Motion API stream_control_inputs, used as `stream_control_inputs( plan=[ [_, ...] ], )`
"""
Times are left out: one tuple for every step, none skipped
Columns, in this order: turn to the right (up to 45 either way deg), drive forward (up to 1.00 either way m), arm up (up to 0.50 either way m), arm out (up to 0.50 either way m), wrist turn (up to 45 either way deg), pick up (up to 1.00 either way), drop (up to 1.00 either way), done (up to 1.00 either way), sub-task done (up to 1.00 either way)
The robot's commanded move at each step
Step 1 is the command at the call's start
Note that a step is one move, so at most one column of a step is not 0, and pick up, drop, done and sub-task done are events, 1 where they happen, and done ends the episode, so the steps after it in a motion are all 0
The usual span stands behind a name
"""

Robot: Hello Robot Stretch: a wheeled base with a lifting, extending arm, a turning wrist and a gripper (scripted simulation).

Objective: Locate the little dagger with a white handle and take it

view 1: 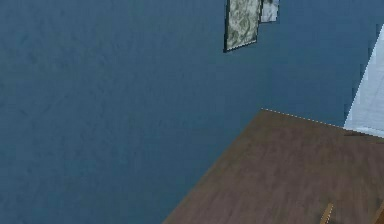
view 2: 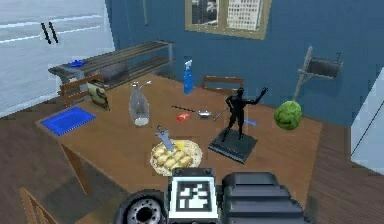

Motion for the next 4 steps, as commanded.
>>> stream_control_inputs(
  plan=[
    [0.0,0.0,0.0,0.4,0.0,0.0,0.0,0.0,0.0],
    [0.0,0.0,0.0,0.0,45.0,0.0,0.0,0.0,0.0],
    [0.0,0.0,0.0,0.0,45.0,0.0,0.0,0.0,0.0],
    [0.0,0.0,0.0,0.0,45.0,0.0,0.0,0.0,0.0]
  ],
)
